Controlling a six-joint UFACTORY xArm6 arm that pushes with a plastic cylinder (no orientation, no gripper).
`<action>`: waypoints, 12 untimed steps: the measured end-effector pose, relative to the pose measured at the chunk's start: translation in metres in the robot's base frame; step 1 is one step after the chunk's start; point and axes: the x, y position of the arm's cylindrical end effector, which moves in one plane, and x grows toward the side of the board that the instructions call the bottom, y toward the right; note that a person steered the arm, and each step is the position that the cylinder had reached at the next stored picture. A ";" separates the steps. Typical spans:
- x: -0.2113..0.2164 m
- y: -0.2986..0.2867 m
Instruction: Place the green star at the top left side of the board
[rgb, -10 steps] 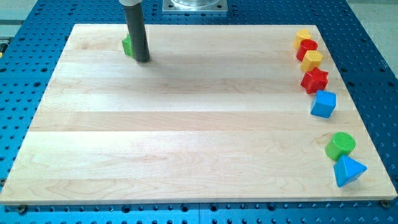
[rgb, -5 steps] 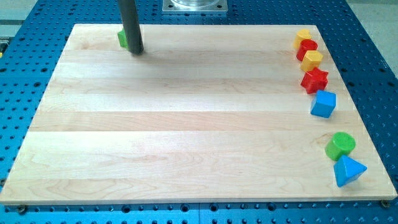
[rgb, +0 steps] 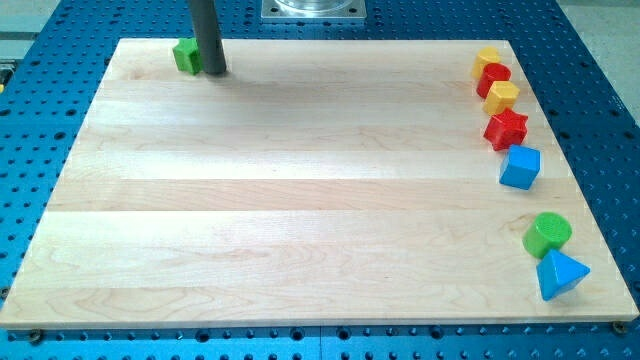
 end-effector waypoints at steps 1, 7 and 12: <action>0.001 -0.026; -0.037 -0.074; 0.085 -0.048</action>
